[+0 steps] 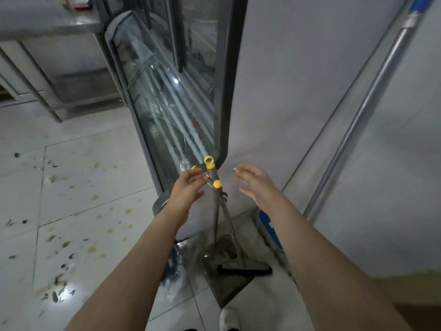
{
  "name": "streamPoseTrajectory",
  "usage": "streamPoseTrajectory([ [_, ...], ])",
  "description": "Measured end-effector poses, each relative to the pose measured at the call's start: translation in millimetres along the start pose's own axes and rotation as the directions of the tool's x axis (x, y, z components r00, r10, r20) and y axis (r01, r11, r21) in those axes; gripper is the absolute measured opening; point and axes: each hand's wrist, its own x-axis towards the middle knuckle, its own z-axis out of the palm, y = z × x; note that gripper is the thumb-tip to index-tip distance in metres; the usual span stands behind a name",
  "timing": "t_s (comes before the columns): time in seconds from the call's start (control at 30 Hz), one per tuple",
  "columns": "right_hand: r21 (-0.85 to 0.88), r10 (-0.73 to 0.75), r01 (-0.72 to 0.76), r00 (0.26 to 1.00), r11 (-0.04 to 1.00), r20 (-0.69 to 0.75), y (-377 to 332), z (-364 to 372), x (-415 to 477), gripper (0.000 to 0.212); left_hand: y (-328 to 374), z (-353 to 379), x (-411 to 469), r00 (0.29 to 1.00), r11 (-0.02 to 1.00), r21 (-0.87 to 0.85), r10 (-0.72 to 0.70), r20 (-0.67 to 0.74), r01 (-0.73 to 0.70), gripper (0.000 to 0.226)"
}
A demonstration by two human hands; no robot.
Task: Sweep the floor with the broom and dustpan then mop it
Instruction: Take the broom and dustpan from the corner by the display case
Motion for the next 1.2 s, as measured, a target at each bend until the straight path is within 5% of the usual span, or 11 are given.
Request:
streamPoseTrajectory([
  [0.27, -0.069, 0.025, -0.016, 0.99, 0.998, 0.139, 19, -1, 60, 0.041, -25, 13, 29, 0.997, 0.998, 0.035, -0.055, -0.054, 0.057, 0.025],
  [0.8, -0.3, -0.034, 0.135, 0.947, 0.944, 0.32, 18, 35, 142, 0.06, -49, 5, 80, 0.996, 0.975, 0.219, -0.041, 0.082, 0.022, 0.028],
  [1.2, -0.328, -0.105, 0.21, 0.945, 0.921, 0.309, 31, 35, 158, 0.051, -54, -1, 82, 0.994, 0.965, 0.259, 0.006, 0.111, -0.035, 0.03],
])
